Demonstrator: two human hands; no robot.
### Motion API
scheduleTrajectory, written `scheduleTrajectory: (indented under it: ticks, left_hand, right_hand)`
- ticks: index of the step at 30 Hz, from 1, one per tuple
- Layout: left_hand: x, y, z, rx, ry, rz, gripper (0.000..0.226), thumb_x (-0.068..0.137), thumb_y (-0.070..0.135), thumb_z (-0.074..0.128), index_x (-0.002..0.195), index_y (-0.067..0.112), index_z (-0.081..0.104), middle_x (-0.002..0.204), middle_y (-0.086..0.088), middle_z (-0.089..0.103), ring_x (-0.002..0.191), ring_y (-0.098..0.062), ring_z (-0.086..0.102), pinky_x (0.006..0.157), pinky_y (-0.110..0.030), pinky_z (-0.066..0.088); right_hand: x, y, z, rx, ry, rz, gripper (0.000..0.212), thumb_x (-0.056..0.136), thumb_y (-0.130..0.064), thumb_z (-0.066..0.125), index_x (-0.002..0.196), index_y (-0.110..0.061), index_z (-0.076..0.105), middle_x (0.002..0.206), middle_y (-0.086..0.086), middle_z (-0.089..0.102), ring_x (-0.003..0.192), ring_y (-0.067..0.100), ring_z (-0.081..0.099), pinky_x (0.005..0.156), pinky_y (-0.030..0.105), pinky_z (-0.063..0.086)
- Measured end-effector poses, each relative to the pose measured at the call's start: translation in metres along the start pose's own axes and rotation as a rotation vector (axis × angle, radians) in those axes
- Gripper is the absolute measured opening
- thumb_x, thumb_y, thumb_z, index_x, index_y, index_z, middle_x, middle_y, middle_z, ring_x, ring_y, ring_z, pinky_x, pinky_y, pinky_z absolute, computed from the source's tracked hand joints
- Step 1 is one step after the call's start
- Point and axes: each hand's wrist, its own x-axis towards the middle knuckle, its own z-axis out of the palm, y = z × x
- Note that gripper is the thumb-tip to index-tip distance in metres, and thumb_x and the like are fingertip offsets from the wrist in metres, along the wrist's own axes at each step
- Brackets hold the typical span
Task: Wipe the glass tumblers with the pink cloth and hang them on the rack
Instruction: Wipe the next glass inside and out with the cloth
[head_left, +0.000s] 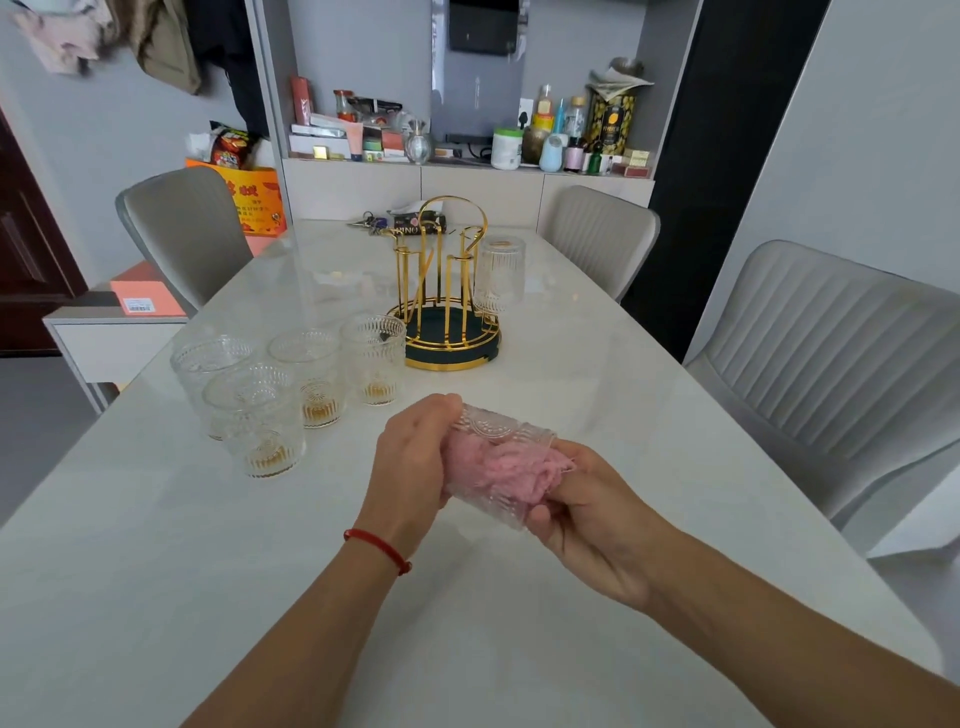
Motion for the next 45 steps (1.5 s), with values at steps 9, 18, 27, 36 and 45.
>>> scheduleTrajectory:
  ticks: [9, 18, 27, 36, 45]
  left_hand:
    - [0.013, 0.0, -0.023, 0.051, -0.362, -0.476, 0.047, 0.095, 0.06, 0.054, 0.1, 0.013, 0.058, 0.058, -0.009, 0.048, 0.035, -0.017, 0.032, 0.039, -0.016, 0.022]
    - [0.004, 0.003, -0.006, -0.115, -0.208, -0.29, 0.028, 0.099, 0.042, 0.054, 0.089, 0.018, 0.066, 0.056, -0.003, 0.052, 0.035, -0.015, 0.033, 0.04, -0.017, 0.019]
    - [0.005, -0.007, -0.011, -0.137, -0.28, 0.12, 0.039, 0.095, 0.045, 0.044, 0.121, 0.026, 0.068, 0.087, -0.009, 0.056, 0.072, -0.029, 0.053, 0.06, -0.037, 0.04]
    - [0.006, -0.004, -0.01, -0.113, -0.277, -0.217, 0.034, 0.104, 0.043, 0.044, 0.108, 0.02, 0.069, 0.068, -0.014, 0.049, 0.042, -0.017, 0.028, 0.045, -0.022, 0.019]
    - [0.003, -0.001, 0.001, -0.171, -0.148, -0.064, 0.026, 0.103, 0.041, 0.045, 0.1, 0.029, 0.068, 0.065, -0.01, 0.042, 0.046, -0.019, 0.027, 0.049, -0.027, 0.017]
  right_hand:
    - [-0.001, -0.013, 0.0, -0.977, -0.118, -0.131, 0.029, 0.098, 0.009, 0.053, 0.121, -0.001, 0.068, 0.117, 0.009, 0.056, 0.09, 0.027, 0.068, 0.062, 0.041, 0.066]
    - [0.0, -0.017, -0.006, -0.936, -0.073, -0.226, 0.033, 0.097, 0.009, 0.052, 0.12, -0.008, 0.069, 0.118, 0.014, 0.07, 0.106, 0.026, 0.066, 0.099, 0.041, 0.054]
    - [0.002, -0.01, 0.008, -0.111, -0.075, -0.078, 0.036, 0.105, 0.007, 0.043, 0.133, -0.002, 0.063, 0.128, 0.019, 0.072, 0.118, 0.038, 0.07, 0.105, 0.061, 0.052]
    - [-0.001, -0.017, 0.0, -1.325, -0.053, -0.414, 0.026, 0.08, -0.004, 0.053, 0.096, -0.017, 0.068, 0.091, -0.006, 0.066, 0.084, 0.007, 0.058, 0.074, 0.027, 0.051]
    - [0.004, -0.011, 0.001, -0.203, -0.035, -0.072, 0.045, 0.097, 0.012, 0.038, 0.134, -0.003, 0.061, 0.129, 0.022, 0.07, 0.123, 0.046, 0.064, 0.103, 0.07, 0.048]
